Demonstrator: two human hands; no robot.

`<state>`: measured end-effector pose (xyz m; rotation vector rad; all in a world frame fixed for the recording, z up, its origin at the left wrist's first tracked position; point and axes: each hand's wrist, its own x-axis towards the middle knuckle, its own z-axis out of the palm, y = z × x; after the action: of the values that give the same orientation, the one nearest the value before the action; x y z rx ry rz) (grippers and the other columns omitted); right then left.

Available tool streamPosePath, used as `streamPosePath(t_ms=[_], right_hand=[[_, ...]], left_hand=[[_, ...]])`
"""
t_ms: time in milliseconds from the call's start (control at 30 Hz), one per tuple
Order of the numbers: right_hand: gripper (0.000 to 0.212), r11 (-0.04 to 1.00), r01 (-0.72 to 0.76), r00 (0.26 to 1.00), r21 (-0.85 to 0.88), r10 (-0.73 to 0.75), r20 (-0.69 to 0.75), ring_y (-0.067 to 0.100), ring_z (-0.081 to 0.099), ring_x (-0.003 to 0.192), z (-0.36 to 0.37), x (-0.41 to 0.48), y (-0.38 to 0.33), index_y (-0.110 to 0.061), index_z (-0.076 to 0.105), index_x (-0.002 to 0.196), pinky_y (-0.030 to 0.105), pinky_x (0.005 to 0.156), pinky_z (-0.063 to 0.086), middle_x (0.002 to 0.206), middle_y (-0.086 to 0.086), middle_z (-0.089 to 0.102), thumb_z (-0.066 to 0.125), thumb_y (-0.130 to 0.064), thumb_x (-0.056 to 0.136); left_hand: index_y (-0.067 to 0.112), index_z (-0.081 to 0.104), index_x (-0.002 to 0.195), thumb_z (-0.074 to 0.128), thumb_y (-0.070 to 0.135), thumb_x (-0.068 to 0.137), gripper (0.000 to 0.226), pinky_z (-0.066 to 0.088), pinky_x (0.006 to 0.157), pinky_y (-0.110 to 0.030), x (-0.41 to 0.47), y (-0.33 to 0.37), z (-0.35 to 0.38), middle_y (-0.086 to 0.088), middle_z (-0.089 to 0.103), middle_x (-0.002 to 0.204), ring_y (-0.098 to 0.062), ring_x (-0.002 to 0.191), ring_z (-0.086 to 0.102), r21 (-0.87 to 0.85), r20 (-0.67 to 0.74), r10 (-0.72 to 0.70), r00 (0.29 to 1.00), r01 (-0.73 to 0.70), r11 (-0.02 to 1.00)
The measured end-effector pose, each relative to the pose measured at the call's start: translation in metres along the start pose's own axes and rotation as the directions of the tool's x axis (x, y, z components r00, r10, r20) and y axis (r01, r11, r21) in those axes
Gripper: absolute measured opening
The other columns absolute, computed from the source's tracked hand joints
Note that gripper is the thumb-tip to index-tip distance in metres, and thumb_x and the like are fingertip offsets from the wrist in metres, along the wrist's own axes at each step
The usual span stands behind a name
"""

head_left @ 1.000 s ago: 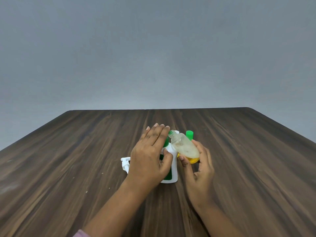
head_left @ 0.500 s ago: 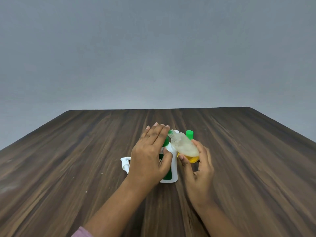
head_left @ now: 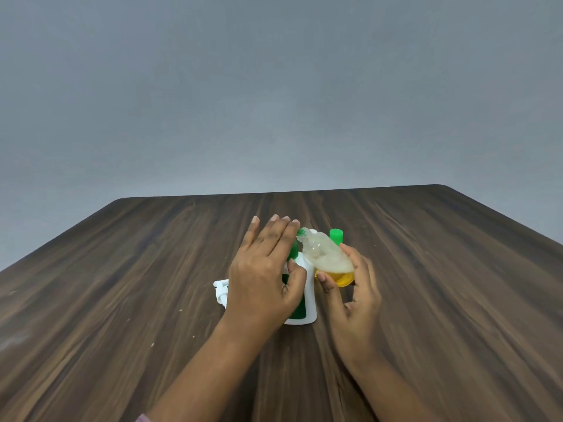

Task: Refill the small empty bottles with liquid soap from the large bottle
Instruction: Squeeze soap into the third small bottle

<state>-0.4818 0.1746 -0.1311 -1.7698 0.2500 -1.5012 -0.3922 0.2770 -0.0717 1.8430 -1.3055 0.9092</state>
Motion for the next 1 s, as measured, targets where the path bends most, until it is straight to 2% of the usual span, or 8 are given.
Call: streamPosePath(t_ms=[167,333,467,600,800,1000], right_hand=[[0.047,1.000,0.000,1.000,-0.001,0.000,0.001,0.011,0.057,0.106,-0.003,-0.001,0.001,-0.005,0.053,0.128,0.011,0.079,0.047,0.118,0.003,0.056,0.058,-0.030,0.089],[0.047,0.999,-0.002,1.000,0.034,0.002,0.007,0.017,0.058,0.110,0.004,-0.001,0.000,-0.008,0.052,0.130,0.023,0.082,0.052,0.121,0.002,0.056,0.058,-0.030,0.090],[0.047,1.000,-0.006,1.000,0.030,0.006,-0.002,0.015,0.058,0.109,0.004,0.000,0.000,-0.005,0.052,0.130,0.018,0.082,0.050,0.120,0.002,0.056,0.057,-0.030,0.090],[0.046,1.000,-0.017,1.000,0.015,0.017,0.004,0.010,0.057,0.108,0.001,0.000,0.000,-0.004,0.053,0.128,0.011,0.081,0.046,0.118,0.003,0.057,0.057,-0.030,0.089],[0.047,0.999,-0.010,1.000,0.039,0.010,0.000,0.016,0.059,0.108,0.004,-0.001,-0.001,-0.005,0.053,0.129,0.018,0.082,0.049,0.118,0.004,0.057,0.057,-0.031,0.090],[0.044,0.999,-0.014,1.000,0.040,0.015,-0.019,0.014,0.058,0.108,0.006,0.001,-0.001,-0.002,0.052,0.128,0.014,0.081,0.048,0.118,0.006,0.056,0.062,-0.019,0.090]], left_hand=[[0.001,0.061,0.124,0.044,0.018,0.078,0.052,0.027,0.114,-0.037,-0.001,0.000,0.001,-0.010,0.062,0.127,-0.022,0.124,0.053,0.002,0.003,0.009,1.000,-0.009,1.000],[0.003,0.059,0.128,0.044,0.020,0.080,0.053,0.030,0.113,-0.036,0.001,-0.002,-0.008,-0.009,0.059,0.131,-0.021,0.126,0.051,-0.010,-0.005,0.021,1.000,-0.021,1.000],[0.003,0.056,0.131,0.043,0.019,0.080,0.055,0.035,0.109,-0.032,-0.002,-0.002,-0.001,-0.008,0.055,0.135,-0.019,0.132,0.044,-0.060,-0.006,-0.018,1.000,0.018,0.998],[0.003,0.056,0.131,0.041,0.017,0.079,0.056,0.040,0.105,-0.037,-0.008,-0.002,0.008,-0.007,0.056,0.135,-0.020,0.134,0.043,-0.113,-0.006,-0.070,0.998,0.069,0.991],[0.004,0.057,0.129,0.042,0.022,0.080,0.054,0.037,0.108,-0.032,-0.001,0.002,-0.005,-0.008,0.057,0.133,-0.017,0.130,0.045,-0.061,-0.015,-0.035,0.999,0.034,0.998],[0.004,0.059,0.127,0.043,0.021,0.080,0.053,0.038,0.107,-0.031,0.000,-0.002,-0.002,-0.009,0.060,0.129,-0.020,0.127,0.050,-0.030,-0.011,-0.026,1.000,0.026,0.999]])
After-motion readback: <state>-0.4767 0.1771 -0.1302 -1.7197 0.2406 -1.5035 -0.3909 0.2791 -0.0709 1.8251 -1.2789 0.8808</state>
